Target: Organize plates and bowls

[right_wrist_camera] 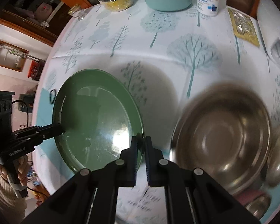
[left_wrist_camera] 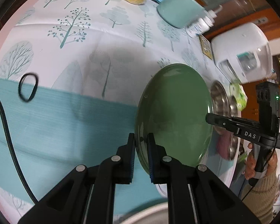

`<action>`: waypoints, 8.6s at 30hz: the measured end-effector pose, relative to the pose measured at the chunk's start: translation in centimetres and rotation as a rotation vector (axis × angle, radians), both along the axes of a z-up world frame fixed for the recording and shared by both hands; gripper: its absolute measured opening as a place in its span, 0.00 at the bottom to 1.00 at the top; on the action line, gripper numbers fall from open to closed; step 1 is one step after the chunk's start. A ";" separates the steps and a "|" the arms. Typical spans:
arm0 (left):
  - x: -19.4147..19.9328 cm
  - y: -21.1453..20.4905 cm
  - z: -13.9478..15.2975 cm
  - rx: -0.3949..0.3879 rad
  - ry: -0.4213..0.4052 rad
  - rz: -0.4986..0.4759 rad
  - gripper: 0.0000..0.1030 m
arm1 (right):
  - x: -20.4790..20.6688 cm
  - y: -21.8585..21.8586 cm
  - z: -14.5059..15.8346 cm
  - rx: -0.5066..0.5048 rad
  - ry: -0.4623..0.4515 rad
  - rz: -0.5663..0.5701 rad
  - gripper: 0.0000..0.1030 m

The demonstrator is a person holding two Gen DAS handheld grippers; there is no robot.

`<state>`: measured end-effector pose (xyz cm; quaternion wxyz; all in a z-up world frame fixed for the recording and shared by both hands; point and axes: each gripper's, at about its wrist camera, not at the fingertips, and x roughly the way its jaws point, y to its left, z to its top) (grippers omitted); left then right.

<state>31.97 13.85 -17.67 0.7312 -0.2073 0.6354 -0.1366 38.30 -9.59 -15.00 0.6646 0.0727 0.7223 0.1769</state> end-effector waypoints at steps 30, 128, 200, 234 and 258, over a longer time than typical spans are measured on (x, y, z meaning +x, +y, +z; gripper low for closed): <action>-26.5 -0.1 -1.2 0.030 0.176 -0.122 0.10 | -27.5 0.1 3.7 0.152 0.115 -0.122 0.06; -14.6 -16.0 15.2 0.381 -0.439 -0.335 0.77 | -24.5 -7.3 14.1 -0.130 -0.304 -0.202 0.29; 7.7 -23.1 -0.5 0.239 -0.119 -0.208 0.08 | -4.9 -18.2 1.3 -0.006 -0.069 -0.484 0.10; -24.7 -29.1 1.0 0.227 -0.061 -0.412 0.13 | -34.3 -20.5 7.8 -0.066 -0.065 -0.381 0.10; -27.7 -33.1 -2.1 0.363 -0.086 -0.437 0.16 | -35.0 -21.9 3.7 -0.081 -0.010 -0.394 0.10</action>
